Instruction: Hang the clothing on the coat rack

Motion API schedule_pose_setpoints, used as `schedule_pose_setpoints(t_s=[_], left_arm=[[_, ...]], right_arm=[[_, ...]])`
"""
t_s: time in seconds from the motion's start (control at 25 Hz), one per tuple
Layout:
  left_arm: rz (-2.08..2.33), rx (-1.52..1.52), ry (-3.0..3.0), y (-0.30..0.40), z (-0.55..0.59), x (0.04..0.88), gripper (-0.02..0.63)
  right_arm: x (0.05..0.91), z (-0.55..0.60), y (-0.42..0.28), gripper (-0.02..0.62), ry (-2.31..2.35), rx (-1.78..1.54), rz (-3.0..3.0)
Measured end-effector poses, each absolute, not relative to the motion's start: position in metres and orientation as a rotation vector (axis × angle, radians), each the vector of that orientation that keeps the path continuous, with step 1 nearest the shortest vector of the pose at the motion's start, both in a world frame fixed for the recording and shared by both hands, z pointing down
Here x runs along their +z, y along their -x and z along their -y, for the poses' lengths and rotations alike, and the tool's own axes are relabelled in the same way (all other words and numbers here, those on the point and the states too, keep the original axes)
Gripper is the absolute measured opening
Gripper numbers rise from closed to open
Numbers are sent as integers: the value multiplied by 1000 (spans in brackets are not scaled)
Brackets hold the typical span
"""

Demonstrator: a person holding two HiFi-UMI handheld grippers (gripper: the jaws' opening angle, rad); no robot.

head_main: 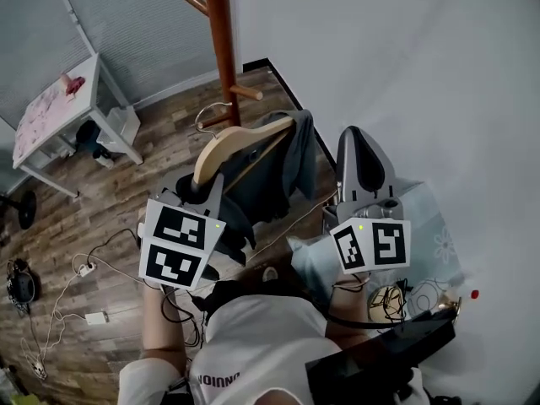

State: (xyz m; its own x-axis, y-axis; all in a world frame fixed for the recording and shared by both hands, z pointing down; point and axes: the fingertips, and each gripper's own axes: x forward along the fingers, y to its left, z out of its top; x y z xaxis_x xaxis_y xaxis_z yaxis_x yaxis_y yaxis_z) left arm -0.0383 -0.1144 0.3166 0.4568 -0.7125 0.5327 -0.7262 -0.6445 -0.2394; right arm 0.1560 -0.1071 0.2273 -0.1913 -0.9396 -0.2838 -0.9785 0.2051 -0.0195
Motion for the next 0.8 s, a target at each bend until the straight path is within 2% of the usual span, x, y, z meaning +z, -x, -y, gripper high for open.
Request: schedule_pose_setpoints(t_s=[0.44, 0.8], left_arm=[[1357, 970, -2565, 12, 141, 332, 34], [1319, 980, -2563, 8, 161, 342, 34]], right_arm=[[247, 135, -172, 20, 1801, 129, -2294], [225, 166, -175, 20, 1786, 207, -2292]])
